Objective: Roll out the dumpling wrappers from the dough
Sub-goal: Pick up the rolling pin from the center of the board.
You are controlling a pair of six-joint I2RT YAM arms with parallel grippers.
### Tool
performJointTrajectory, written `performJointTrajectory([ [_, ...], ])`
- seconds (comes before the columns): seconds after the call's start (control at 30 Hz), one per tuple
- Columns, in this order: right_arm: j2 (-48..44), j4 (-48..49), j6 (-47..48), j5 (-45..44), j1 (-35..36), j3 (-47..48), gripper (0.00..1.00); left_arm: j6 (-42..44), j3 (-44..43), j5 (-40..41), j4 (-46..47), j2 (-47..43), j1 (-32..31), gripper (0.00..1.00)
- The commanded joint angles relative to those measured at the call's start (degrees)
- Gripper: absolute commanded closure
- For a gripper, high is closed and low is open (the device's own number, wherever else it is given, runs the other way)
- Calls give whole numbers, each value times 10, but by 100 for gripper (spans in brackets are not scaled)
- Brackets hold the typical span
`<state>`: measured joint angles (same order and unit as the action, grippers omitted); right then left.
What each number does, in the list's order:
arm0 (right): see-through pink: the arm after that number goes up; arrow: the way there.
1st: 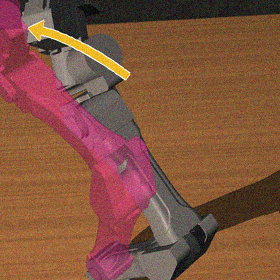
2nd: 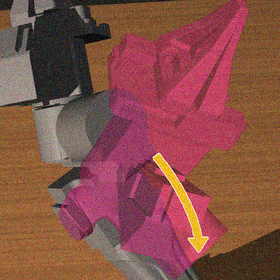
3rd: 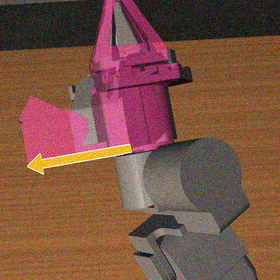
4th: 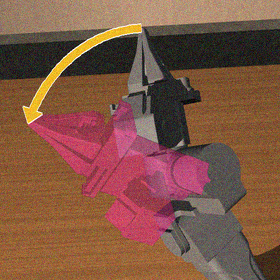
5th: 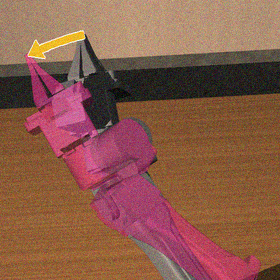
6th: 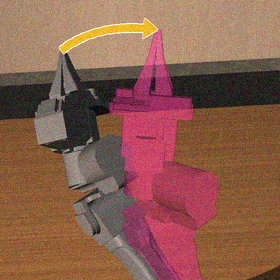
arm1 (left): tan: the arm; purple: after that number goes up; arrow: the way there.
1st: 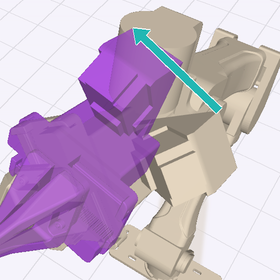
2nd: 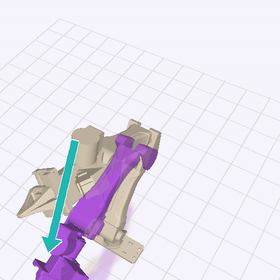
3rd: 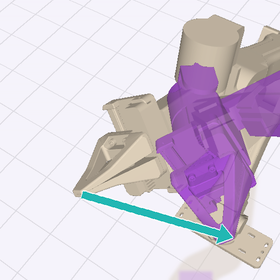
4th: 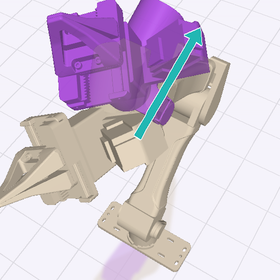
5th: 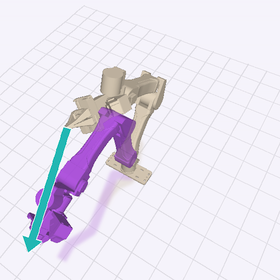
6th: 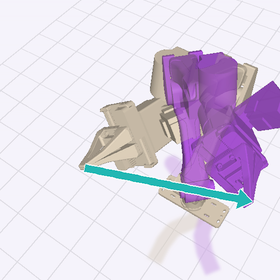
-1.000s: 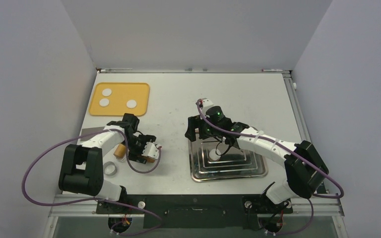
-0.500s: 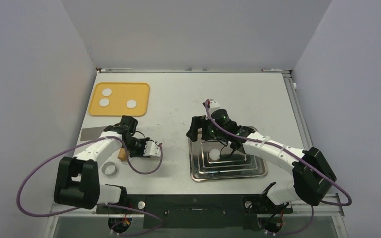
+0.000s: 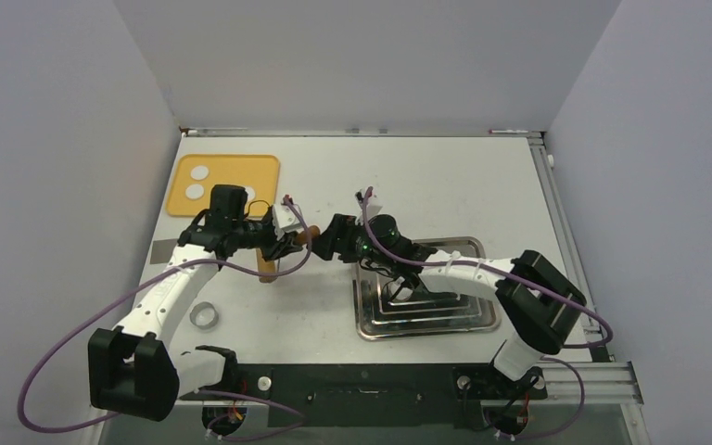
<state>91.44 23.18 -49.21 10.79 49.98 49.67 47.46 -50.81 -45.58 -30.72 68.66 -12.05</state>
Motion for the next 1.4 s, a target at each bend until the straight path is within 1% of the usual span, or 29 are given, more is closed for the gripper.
performJointTrajectory([
  [0.0,24,144,-57,19,6,17,27,-113,-1,-42,106,-18,-7,100],
  [0.2,67,229,-97,-2,5,9,37,-146,-6,-50,133,-12,-25,100],
  [0.3,71,271,-109,0,4,7,39,-165,-1,-50,153,-9,-29,100],
  [0.37,61,283,-99,7,5,3,40,-174,4,-48,169,-9,-28,100],
  [0.5,9,268,-74,-10,6,-33,38,-202,11,-32,205,-4,-29,100],
  [0.63,-50,214,-79,-73,4,-64,33,-206,10,-32,211,0,-29,100],
  [0.73,-66,191,-87,-101,-4,-67,33,-197,9,-33,204,-1,-36,100],
  [0.8,-63,171,-96,-106,-14,-57,34,-194,7,-32,198,-3,-41,100],
  [0.93,-34,147,-83,-101,-9,-16,35,-195,4,-29,195,-2,-50,100],
  [1.1,0,132,-78,-86,-3,20,42,-200,3,-20,204,1,-56,100],
  [1.2,17,113,-68,-72,5,43,43,-206,4,-18,214,5,-60,100],
  [1.3,26,108,-77,-72,8,45,47,-219,3,-16,231,7,-63,100],
  [1.37,31,111,-84,-74,8,42,50,-230,4,-15,243,9,-64,100],
])
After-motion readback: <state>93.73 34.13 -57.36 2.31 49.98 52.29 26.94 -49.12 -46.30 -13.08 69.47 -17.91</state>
